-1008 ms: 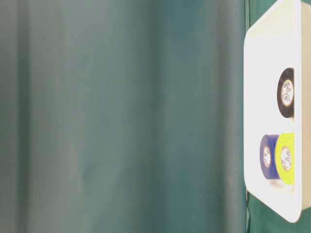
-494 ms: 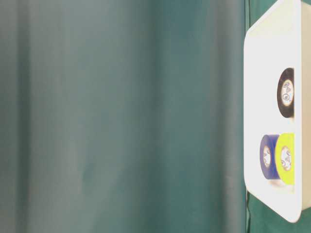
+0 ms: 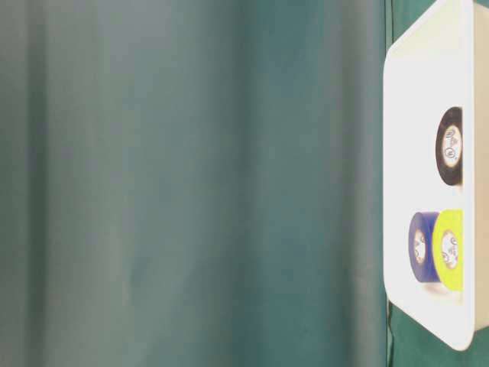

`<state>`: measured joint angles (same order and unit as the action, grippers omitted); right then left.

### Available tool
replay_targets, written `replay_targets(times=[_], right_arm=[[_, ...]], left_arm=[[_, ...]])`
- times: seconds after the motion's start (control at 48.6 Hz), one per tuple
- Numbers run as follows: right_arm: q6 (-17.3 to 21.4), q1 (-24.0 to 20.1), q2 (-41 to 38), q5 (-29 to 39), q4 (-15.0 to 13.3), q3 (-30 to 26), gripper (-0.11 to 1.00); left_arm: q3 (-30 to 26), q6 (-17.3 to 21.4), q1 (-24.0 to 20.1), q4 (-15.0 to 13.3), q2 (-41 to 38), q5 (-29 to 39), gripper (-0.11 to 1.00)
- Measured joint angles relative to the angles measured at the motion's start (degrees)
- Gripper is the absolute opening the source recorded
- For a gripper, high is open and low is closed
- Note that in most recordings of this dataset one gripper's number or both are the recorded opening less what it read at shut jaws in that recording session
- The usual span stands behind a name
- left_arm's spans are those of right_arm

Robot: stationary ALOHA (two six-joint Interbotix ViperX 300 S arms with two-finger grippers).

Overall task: Put the tape into the white case with the left arm.
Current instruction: 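Reach the left gripper down to the white tape roll and grasp it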

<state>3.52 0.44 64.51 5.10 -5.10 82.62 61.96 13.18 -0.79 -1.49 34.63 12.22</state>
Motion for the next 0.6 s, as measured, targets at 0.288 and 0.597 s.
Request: replay_targets(times=[0.288, 0.597], right_arm=[[0.0, 0.0, 0.0, 0.0, 0.0, 0.0, -0.09], [0.0, 0.0, 0.0, 0.0, 0.09, 0.0, -0.09]], left_arm=[[0.0, 0.0, 1.05, 0.0, 0.0, -0.09, 0.93], [0.44, 0.0, 5.27, 0.0, -0.09, -0.09, 0.93]])
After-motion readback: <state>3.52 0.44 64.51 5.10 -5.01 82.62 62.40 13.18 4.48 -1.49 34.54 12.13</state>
